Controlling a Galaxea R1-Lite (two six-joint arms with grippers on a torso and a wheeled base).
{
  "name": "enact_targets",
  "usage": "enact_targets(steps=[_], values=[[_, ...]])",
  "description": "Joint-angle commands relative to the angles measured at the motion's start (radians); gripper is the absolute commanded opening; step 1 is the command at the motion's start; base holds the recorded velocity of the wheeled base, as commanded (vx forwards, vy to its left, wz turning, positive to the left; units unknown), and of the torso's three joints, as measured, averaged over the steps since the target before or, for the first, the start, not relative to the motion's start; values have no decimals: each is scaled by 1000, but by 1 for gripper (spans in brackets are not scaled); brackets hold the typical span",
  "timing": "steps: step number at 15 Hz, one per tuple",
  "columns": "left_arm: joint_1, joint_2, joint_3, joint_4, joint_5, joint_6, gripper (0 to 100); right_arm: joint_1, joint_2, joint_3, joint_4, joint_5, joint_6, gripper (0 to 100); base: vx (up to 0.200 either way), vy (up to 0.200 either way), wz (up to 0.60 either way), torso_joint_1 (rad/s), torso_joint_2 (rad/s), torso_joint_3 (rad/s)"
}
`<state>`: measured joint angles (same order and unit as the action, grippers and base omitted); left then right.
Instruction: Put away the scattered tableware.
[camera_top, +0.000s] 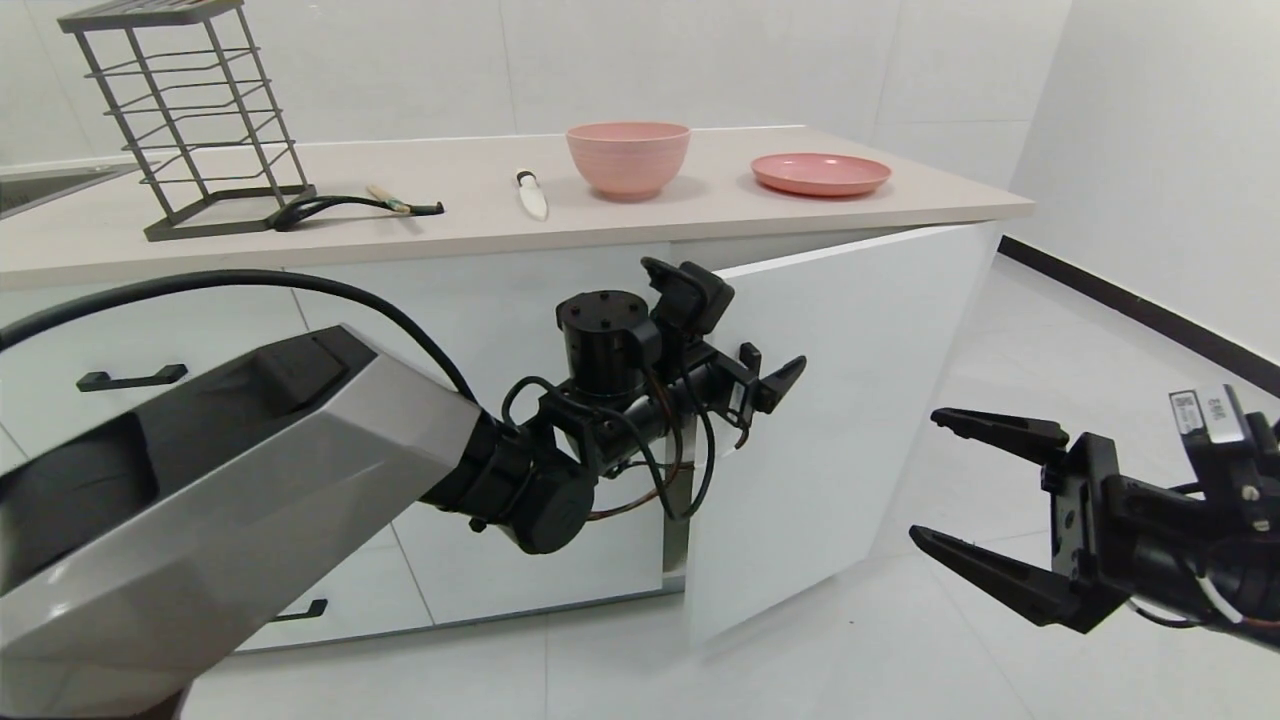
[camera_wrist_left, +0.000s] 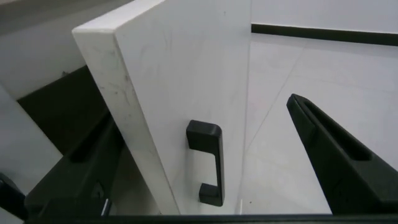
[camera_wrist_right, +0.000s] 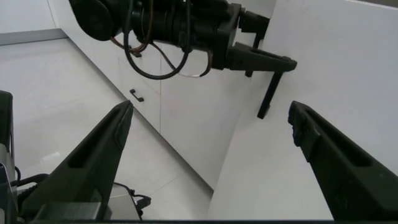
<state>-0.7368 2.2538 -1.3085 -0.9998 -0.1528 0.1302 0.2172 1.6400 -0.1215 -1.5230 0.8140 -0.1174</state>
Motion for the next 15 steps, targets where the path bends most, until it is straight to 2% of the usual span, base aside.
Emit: enact_targets(steps=[1,2,3,7,12,15], values=[[-23,-45,35,-3,-1,-1,100,1,-19,14,0,1,-1,100,0,0,0,0,0,0],[-23,-45,35,-3,-1,-1,100,1,-19,14,0,1,-1,100,0,0,0,0,0,0],[-46,-51,37,-5,-1,-12,100,1,-19,19,0,1,-1,100,0,0,0,0,0,0],[-72,-62,43,-5,1,-12,100,1,-22,26,0,1,-2,100,0,0,0,0,0,0],[-87,-125,181,-51,-1,-12,100,-7,-42,23,0,1,-4,100,0,0,0,0,0,0],[-95,-128,187,-53,-1,-12,100,-15,-42,20,0,1,-4,100,0,0,0,0,0,0]])
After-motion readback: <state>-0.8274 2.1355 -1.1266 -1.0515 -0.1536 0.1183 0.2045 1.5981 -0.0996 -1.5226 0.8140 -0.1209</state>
